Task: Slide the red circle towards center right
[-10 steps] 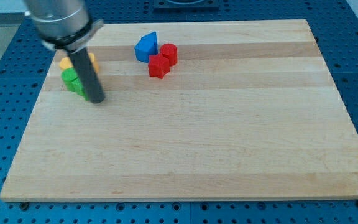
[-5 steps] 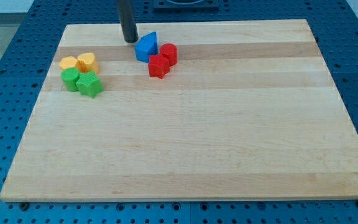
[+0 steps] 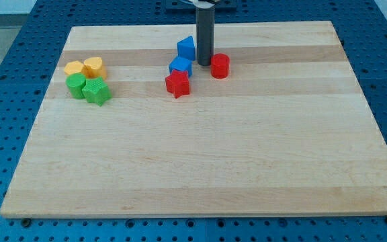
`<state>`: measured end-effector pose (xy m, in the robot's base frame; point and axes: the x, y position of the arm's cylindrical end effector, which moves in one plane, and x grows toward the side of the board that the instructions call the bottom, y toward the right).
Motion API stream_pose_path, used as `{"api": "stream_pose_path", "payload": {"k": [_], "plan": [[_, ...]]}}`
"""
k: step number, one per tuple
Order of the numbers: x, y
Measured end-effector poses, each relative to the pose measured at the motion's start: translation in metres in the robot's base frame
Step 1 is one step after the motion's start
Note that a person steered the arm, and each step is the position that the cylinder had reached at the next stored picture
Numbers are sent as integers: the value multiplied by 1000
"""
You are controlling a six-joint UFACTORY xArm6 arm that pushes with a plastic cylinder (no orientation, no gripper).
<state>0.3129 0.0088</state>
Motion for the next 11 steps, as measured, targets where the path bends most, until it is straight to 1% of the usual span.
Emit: {"api": "stream_pose_path", "payload": {"k": [1,2,4,5,6,8,9,10,11], "plan": [[5,44],[13,104],[14,208],[2,201],[-14,169],[-12,79],[-4,32],[49,36],[51,36]]}}
